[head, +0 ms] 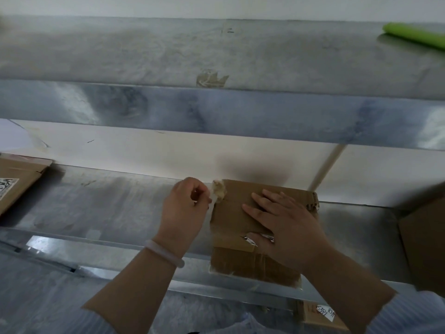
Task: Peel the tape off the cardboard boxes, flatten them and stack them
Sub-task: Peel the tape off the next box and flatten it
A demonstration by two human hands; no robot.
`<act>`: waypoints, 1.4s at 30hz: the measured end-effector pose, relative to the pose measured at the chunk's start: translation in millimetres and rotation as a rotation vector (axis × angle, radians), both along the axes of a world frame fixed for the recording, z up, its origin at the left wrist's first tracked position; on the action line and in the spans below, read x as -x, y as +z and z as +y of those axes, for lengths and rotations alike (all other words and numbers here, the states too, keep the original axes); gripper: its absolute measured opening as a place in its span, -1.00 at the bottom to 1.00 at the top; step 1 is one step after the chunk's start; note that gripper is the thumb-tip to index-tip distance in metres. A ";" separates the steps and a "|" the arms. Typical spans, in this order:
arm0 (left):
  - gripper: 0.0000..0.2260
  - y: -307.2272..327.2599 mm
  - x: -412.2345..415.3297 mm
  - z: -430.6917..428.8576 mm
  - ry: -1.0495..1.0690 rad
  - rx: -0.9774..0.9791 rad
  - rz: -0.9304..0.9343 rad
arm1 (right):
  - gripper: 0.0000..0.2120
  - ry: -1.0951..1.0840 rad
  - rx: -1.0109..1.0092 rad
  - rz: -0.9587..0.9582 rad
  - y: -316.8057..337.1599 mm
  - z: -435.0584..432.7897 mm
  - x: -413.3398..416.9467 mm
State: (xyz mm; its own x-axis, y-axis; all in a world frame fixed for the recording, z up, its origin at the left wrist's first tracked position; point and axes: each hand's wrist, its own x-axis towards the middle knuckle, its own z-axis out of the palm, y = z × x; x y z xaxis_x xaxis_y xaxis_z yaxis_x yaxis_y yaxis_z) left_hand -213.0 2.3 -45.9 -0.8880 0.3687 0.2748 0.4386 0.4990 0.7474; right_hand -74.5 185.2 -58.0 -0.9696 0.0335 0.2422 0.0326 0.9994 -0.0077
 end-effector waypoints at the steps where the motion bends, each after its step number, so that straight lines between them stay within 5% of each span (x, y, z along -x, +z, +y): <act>1: -0.87 -3.1 1.0 3.4 0.026 -0.007 0.042 | -0.49 -0.001 0.003 0.006 0.0 -0.2 -0.2; 9: -0.86 3.2 14.8 -11.7 -0.381 0.209 0.262 | -0.49 -0.008 0.004 -0.047 -1.9 0.3 1.0; 15: -0.73 11.3 28.3 -6.7 -0.378 0.264 -0.011 | -0.49 -0.006 0.022 -0.036 -1.6 0.3 0.8; 21: -0.95 15.2 21.8 -3.1 -0.365 0.327 0.086 | -0.49 -0.004 0.017 -0.032 -1.9 1.6 0.9; 26: -0.81 -5.5 16.8 5.0 -0.203 0.100 -0.136 | -0.49 -0.013 0.035 -0.036 -1.2 3.0 0.8; 35: -0.91 -0.6 22.0 29.5 0.160 -0.435 -0.628 | -0.49 -0.010 0.017 -0.064 -2.8 2.7 -0.6; 42: -0.90 12.9 36.3 16.5 -0.075 -0.050 -0.241 | -0.50 0.003 0.005 -0.046 -1.9 4.8 -0.1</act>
